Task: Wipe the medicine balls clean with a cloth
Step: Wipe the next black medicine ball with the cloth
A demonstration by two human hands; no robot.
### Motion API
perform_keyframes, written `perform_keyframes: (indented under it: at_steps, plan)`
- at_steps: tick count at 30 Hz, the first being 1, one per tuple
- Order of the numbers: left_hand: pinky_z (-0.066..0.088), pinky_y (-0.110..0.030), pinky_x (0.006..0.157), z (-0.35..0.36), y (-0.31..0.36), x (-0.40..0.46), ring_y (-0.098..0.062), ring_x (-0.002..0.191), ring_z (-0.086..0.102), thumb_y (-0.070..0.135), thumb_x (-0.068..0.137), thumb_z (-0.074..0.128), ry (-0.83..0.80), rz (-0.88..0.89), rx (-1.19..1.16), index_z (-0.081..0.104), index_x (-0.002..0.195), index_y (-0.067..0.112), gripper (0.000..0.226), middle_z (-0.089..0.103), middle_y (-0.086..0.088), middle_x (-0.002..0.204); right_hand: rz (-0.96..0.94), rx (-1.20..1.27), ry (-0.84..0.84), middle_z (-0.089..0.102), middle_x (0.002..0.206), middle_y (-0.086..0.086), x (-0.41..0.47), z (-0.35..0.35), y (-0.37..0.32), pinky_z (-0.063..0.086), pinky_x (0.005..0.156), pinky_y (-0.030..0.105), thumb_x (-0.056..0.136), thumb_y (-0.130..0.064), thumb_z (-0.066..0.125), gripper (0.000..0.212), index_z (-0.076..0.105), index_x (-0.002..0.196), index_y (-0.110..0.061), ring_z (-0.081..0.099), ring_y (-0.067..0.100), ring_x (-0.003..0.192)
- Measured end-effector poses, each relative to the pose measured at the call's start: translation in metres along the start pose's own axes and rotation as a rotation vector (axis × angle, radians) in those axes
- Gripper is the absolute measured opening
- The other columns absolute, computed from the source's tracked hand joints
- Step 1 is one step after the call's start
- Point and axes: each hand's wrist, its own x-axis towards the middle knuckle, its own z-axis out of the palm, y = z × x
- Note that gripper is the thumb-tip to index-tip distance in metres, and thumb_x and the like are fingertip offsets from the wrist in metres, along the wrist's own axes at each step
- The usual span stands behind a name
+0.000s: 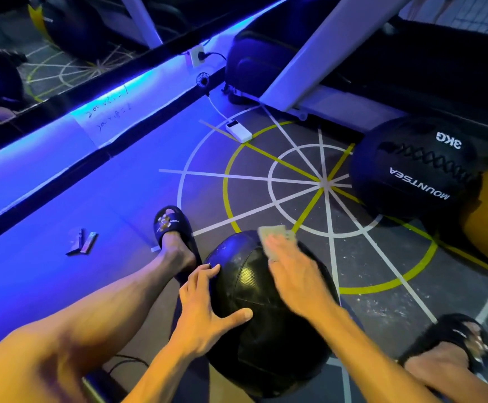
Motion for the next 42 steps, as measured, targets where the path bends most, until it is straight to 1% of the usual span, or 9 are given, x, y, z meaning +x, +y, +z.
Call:
perform_keyframes:
  at_steps: [4,7,11,16,20,27,34,38,42]
  plan:
    - [0.024,-0.032,0.114,0.005,0.001,-0.006,0.002,0.136,0.012,0.087,0.052,0.074,0.005,0.005,-0.008,0.03,0.142,0.045,0.109,0.014,0.035,0.147,-0.466,-0.144,-0.086,0.026,0.165,0.003,-0.023,0.003,0.007,0.007,0.126,0.03,0.099,-0.024,0.031,0.06,0.031,0.158,-0.015,0.017,0.017,0.154]
    - [0.023,-0.035,0.115,0.013,0.006,-0.007,-0.002,0.142,0.009,0.091,0.053,0.072,0.009,0.032,0.013,0.032,0.144,0.044,0.11,0.013,0.032,0.152,-0.153,0.228,-0.12,0.03,0.162,-0.017,0.001,-0.022,0.04,0.012,0.126,0.029,0.101,-0.05,0.024,0.057,0.035,0.155,-0.036,0.021,0.002,0.151]
    - [0.023,-0.038,0.118,0.028,0.012,-0.012,-0.008,0.145,0.01,0.095,0.053,0.069,0.043,0.078,0.051,0.033,0.139,0.052,0.103,0.014,0.031,0.154,0.334,0.307,-0.116,0.06,0.142,-0.011,0.045,-0.028,0.07,0.034,0.119,0.042,0.094,-0.054,0.034,0.053,0.064,0.134,-0.036,0.049,0.017,0.138]
    - [0.026,-0.039,0.117,0.029,0.011,-0.011,-0.009,0.142,0.015,0.093,0.053,0.071,0.065,0.09,0.068,0.035,0.139,0.05,0.104,0.015,0.032,0.153,-0.159,-0.023,-0.237,0.052,0.147,0.01,0.047,-0.015,-0.002,0.038,0.113,0.047,0.101,-0.023,0.028,0.047,0.054,0.139,-0.018,0.046,0.032,0.136]
    - [0.025,-0.038,0.118,0.028,0.007,-0.015,-0.005,0.144,0.011,0.094,0.053,0.071,0.059,0.083,0.067,0.033,0.143,0.052,0.106,0.01,0.038,0.153,-0.554,-0.083,-0.243,0.038,0.16,-0.002,0.0,-0.024,0.002,0.02,0.125,0.031,0.099,-0.019,0.045,0.053,0.044,0.153,-0.018,0.028,0.011,0.15]
    - [0.03,-0.031,0.112,0.025,0.016,-0.006,0.003,0.136,0.022,0.088,0.064,0.069,0.087,0.151,0.093,0.048,0.137,0.048,0.086,0.027,0.038,0.143,-0.116,0.129,-0.124,0.035,0.16,-0.012,0.006,-0.036,0.052,0.02,0.124,0.031,0.096,-0.03,0.033,0.058,0.042,0.153,-0.024,0.023,-0.003,0.149]
    - [0.026,-0.034,0.121,0.038,0.007,0.004,-0.012,0.144,0.026,0.088,0.049,0.072,0.069,-0.105,-0.075,0.032,0.157,0.031,0.129,0.029,0.011,0.159,-0.06,0.14,-0.118,0.035,0.157,-0.016,-0.004,-0.051,0.071,0.017,0.121,0.016,0.105,-0.014,0.041,0.048,0.042,0.152,-0.024,0.028,-0.003,0.147]
    - [0.029,-0.038,0.12,0.046,0.01,0.004,-0.014,0.14,0.028,0.089,0.048,0.073,0.065,-0.107,-0.073,0.032,0.155,0.031,0.128,0.031,0.011,0.153,0.111,0.128,-0.029,0.041,0.157,-0.011,0.012,-0.051,0.066,0.026,0.118,0.026,0.108,-0.016,0.037,0.047,0.043,0.153,-0.028,0.036,0.008,0.146]
    - [0.032,-0.037,0.118,0.048,0.01,0.004,-0.012,0.137,0.029,0.088,0.05,0.074,0.058,-0.097,-0.042,0.032,0.153,0.033,0.124,0.031,0.015,0.151,-0.253,-0.191,-0.101,0.05,0.146,0.012,-0.012,-0.034,0.011,0.035,0.116,0.038,0.1,-0.011,0.037,0.046,0.052,0.143,-0.009,0.044,0.029,0.139]
